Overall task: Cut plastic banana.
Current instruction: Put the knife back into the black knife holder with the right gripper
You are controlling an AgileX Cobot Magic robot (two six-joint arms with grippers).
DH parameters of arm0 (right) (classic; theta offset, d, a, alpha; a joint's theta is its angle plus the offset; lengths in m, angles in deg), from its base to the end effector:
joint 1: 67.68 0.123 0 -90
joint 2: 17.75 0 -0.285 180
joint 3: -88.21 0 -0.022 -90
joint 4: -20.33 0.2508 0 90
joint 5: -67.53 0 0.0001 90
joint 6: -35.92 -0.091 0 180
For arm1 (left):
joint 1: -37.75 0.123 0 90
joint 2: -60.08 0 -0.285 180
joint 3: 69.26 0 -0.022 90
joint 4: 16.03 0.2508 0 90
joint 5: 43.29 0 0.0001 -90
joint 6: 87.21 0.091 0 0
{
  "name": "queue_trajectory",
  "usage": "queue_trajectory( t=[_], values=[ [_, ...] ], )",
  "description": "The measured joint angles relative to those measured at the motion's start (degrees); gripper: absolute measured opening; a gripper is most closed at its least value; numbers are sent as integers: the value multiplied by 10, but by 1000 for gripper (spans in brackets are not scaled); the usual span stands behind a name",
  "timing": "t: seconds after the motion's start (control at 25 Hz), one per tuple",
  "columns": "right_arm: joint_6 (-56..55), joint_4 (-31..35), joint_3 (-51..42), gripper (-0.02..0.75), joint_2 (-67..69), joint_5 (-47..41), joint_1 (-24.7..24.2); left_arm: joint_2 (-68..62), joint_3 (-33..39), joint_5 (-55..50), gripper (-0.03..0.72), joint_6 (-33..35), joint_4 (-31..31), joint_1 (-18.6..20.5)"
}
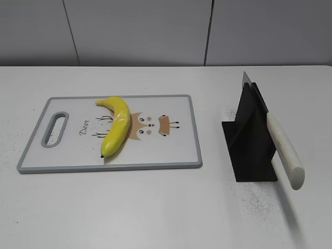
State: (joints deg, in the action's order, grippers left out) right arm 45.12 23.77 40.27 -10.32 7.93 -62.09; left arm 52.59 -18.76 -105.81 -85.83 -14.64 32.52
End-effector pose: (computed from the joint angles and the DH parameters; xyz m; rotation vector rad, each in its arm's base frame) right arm -0.0068 0.0041 0.2821 -0.2607 1.9883 0.0311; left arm -0.0030 0.0022 0.2655 0.1201 2.0996 -0.0110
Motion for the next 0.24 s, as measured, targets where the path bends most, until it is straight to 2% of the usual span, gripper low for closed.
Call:
queue_trajectory(
  t=[0.24],
  values=[
    [0, 0, 0, 589, 0, 0, 0, 0, 0, 0, 492, 0, 0, 0]
  ],
)
